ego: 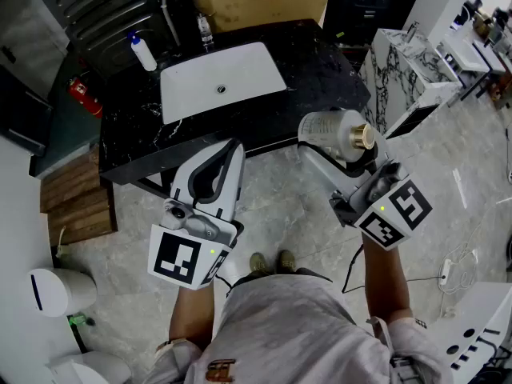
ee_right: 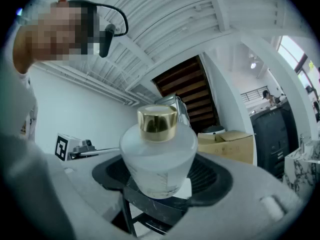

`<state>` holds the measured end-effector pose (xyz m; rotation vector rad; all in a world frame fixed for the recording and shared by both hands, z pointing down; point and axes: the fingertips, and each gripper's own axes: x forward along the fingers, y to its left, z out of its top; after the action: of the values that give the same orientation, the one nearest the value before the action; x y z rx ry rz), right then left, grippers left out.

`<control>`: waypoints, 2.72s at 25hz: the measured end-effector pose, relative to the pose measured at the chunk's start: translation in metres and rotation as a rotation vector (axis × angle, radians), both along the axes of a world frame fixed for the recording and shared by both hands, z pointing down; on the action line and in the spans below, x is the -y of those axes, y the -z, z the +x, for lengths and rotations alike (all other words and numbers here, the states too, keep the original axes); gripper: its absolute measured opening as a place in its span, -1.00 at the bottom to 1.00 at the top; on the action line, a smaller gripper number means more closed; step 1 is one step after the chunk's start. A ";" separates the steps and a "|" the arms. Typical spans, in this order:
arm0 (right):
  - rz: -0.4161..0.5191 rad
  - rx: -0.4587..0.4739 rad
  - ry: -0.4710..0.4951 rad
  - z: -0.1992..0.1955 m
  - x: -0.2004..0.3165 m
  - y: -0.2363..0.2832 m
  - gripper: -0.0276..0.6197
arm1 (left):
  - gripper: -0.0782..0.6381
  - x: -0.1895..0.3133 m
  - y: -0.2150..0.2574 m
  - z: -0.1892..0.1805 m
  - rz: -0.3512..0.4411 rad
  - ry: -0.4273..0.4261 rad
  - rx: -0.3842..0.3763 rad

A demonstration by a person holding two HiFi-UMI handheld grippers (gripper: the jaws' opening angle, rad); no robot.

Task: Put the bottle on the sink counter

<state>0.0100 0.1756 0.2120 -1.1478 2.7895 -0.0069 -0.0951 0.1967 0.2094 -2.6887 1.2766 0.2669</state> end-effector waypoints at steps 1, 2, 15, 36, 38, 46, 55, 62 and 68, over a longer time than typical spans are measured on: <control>-0.001 0.003 -0.002 0.001 0.000 0.000 0.10 | -0.78 0.000 -0.001 0.001 -0.001 -0.001 0.000; -0.001 0.006 -0.005 0.002 0.001 0.000 0.10 | -0.78 0.001 -0.002 0.001 -0.003 -0.002 0.000; -0.007 0.009 0.001 0.023 0.005 0.002 0.10 | -0.78 0.009 -0.004 0.021 -0.019 0.009 0.007; 0.010 -0.017 0.021 0.084 0.066 -0.003 0.10 | -0.78 0.071 -0.010 0.068 -0.029 0.071 0.043; 0.004 -0.022 0.018 0.083 0.079 -0.007 0.10 | -0.78 0.085 -0.013 0.066 -0.030 0.072 0.042; -0.018 -0.054 -0.002 0.069 0.157 -0.017 0.10 | -0.78 0.165 -0.020 0.049 -0.027 0.064 0.035; -0.058 -0.096 -0.056 0.047 0.272 -0.031 0.10 | -0.78 0.274 -0.031 0.022 -0.046 0.044 0.035; -0.096 -0.129 -0.074 0.033 0.339 -0.049 0.10 | -0.78 0.346 -0.049 0.014 -0.098 0.030 0.050; -0.122 -0.148 -0.057 0.032 0.383 -0.063 0.10 | -0.78 0.383 -0.057 0.014 -0.130 0.048 0.045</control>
<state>0.0422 -0.2072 0.2751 -1.3065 2.9194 -0.0908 -0.0809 -0.1867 0.2662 -2.7484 1.3885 0.1202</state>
